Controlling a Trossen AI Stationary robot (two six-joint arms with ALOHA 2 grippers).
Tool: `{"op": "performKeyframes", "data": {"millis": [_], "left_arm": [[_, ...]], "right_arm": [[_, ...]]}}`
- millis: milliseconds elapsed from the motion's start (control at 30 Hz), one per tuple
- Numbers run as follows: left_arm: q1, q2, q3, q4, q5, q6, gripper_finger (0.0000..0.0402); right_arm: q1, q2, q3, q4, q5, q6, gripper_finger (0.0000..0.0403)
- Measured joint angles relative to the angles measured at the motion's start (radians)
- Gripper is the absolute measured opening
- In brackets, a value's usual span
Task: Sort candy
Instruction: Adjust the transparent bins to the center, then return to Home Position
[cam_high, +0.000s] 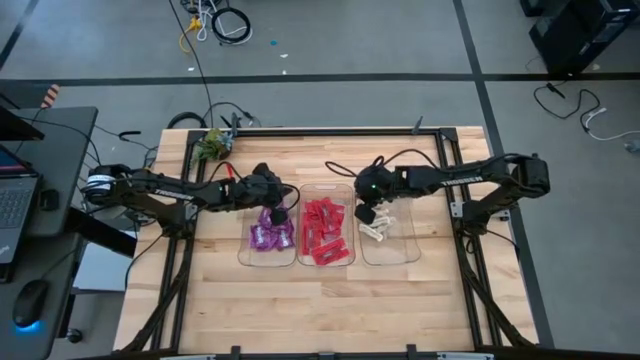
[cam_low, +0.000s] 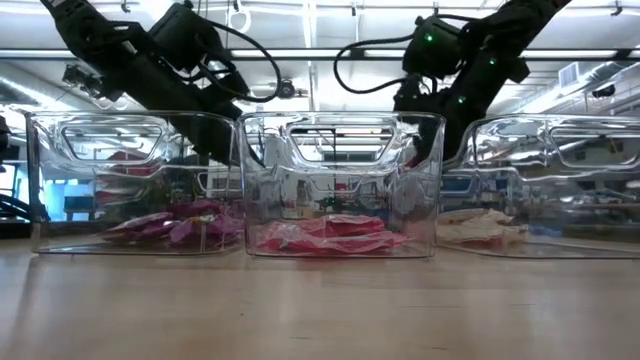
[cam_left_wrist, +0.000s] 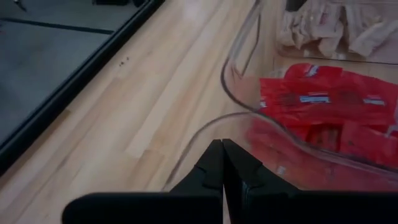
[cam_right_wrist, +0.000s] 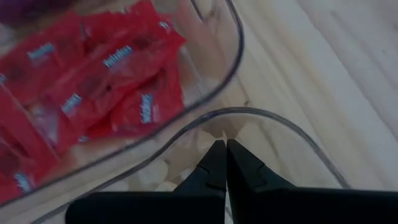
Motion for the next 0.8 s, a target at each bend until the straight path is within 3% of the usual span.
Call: {"op": "performKeyframes", "data": {"millis": [200, 400, 600, 800], "left_arm": [[0.023, 0.0, 0.0, -0.005, -0.01, 0.028, 0.0], [0.026, -0.068, 0.015, -0.065, -0.012, 0.064, 0.0], [0.023, -0.179, 0.046, -0.182, 0.007, 0.079, 0.0], [-0.005, -0.293, 0.045, -0.267, 0.107, 0.102, 0.0]], "right_arm": [[-0.024, 0.0, 0.004, 0.037, -0.029, -0.002, 0.0], [-0.03, -0.061, 0.08, -0.08, -0.015, -0.037, 0.0007], [0.037, -0.202, 0.148, -0.423, -0.004, 0.021, 0.0006], [0.197, -0.303, 0.15, -0.841, -0.034, 0.353, 0.0001]]}}
